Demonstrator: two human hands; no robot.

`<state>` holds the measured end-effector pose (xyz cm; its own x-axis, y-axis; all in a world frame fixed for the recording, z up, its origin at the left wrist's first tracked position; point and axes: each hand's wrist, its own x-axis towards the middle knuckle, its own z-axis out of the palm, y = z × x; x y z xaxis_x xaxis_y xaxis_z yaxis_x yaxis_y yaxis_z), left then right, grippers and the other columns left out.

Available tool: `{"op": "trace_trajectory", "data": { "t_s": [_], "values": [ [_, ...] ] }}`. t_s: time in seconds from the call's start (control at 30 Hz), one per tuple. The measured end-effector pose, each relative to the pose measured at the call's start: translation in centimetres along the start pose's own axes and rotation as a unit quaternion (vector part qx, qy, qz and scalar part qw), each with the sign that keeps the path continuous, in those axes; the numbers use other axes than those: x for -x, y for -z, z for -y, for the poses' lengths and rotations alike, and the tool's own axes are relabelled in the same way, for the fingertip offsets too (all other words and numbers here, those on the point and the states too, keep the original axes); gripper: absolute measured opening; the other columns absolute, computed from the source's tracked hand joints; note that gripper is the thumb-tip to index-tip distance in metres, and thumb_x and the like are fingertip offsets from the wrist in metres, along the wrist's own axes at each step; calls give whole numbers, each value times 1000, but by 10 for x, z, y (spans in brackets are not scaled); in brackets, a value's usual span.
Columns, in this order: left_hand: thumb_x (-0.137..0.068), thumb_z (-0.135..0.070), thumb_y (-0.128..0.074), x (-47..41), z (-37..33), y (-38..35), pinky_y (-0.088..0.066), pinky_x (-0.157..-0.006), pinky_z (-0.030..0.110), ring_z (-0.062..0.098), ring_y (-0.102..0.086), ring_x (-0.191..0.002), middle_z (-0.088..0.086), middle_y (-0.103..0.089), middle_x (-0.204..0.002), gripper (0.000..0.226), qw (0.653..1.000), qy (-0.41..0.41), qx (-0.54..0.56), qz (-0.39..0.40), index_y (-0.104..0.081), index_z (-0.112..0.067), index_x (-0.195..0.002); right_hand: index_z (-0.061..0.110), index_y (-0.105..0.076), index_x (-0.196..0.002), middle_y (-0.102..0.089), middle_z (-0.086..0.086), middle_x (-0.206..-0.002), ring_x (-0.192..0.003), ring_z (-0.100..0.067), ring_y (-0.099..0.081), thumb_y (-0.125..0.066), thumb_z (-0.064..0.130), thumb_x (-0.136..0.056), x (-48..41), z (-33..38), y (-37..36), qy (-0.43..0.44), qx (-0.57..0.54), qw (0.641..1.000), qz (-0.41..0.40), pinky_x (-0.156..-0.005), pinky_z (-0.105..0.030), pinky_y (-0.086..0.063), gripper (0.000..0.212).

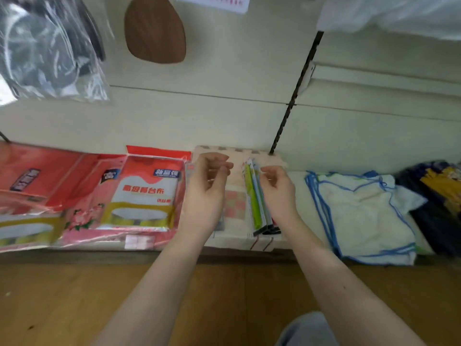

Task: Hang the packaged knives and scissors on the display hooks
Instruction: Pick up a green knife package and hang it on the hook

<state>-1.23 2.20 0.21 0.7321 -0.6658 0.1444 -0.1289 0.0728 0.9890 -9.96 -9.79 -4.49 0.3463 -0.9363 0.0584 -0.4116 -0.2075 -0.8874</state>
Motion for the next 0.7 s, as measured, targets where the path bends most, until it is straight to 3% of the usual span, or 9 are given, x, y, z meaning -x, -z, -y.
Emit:
{"op": "trace_trajectory", "data": {
  "t_s": [0.17,0.37,0.53,0.7],
  "values": [
    [-92,-2,-45,-5,2,-11,-50,-91,34,15,-62,-93,-1,-63,-92,19,999,-22,-3,25,-52,-19,-95,9,-53,-113,-59,-11,-116,-101,-27,-56,-52,17,-89,-17,-35,-18,-46,171,983,40,-75,-29,-43,26],
    [-91,0,-44,-6,2,-13,-51,-90,36,20,-62,-95,-3,-62,-91,19,999,-28,3,32,-53,-14,-99,8,-43,-122,-54,-14,-115,-103,-29,-55,-61,38,-83,-19,-52,-37,-79,311,946,49,-80,-42,-53,52],
    [-92,-5,-45,-6,-1,-11,-52,-88,32,18,-62,-96,-4,-63,-93,16,999,-24,-8,44,-52,-17,-100,9,-45,-121,-55,-13,-114,-101,-26,-57,-62,37,-84,-17,-52,-40,-92,323,941,39,-78,-38,-54,50],
    [-92,-7,-45,-7,-4,-7,-51,-88,29,16,-62,-96,-3,-64,-96,15,999,-25,-18,33,-52,-19,-99,9,-45,-114,-61,-11,-108,-91,-26,-63,-61,32,-85,-14,-45,-36,-102,255,961,34,-65,-34,-53,40]
  ]
}}
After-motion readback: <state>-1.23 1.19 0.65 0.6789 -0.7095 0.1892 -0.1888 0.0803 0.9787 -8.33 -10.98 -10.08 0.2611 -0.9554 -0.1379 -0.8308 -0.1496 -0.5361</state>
